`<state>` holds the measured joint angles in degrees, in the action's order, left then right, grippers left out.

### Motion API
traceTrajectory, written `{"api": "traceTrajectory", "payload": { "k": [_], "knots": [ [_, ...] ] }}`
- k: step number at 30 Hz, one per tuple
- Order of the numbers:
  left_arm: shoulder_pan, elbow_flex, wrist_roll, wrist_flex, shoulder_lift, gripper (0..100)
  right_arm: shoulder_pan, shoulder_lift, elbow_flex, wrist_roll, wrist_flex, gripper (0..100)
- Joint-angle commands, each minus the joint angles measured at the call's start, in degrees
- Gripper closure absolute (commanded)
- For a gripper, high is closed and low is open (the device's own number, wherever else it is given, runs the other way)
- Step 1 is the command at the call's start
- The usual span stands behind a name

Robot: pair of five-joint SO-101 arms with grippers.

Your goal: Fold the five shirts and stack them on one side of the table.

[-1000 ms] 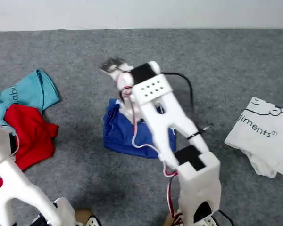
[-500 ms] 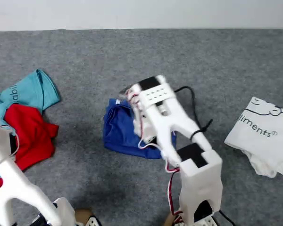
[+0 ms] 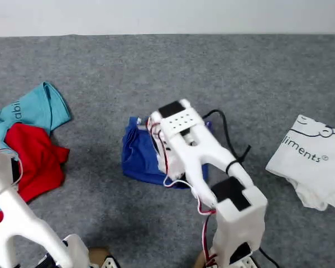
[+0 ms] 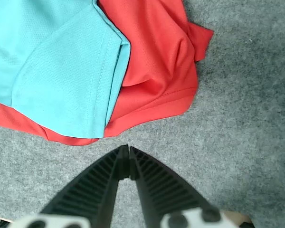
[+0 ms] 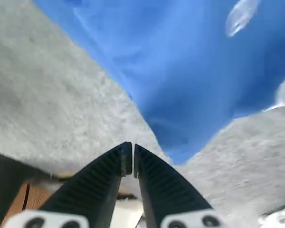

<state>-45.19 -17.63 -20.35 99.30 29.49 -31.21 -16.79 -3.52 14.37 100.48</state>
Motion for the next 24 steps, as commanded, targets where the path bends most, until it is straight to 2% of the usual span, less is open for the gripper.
{"api": "traceTrajectory", "payload": {
  "k": [1, 8, 12, 16, 24],
  "knots": [
    [0.4, 0.2, 0.1, -0.2, 1.5, 99, 1.2, 4.2, -6.9, 0.4, 0.4, 98.9],
    [0.4, 0.2, 0.1, -1.0, 1.5, 99, 4.3, -1.7, -7.4, 0.6, -9.9, 98.9],
    [0.4, 0.2, 0.0, -1.0, 1.5, 99, 3.8, -9.0, -7.3, 0.6, -8.9, 98.9],
    [0.4, 0.2, 0.0, -1.0, 1.5, 99, 0.3, -13.2, -7.3, 0.6, -4.7, 98.9],
    [0.4, 0.2, 0.0, -1.0, 1.2, 99, -0.5, -7.6, -8.1, 0.7, -2.9, 98.9]
  ]
}}
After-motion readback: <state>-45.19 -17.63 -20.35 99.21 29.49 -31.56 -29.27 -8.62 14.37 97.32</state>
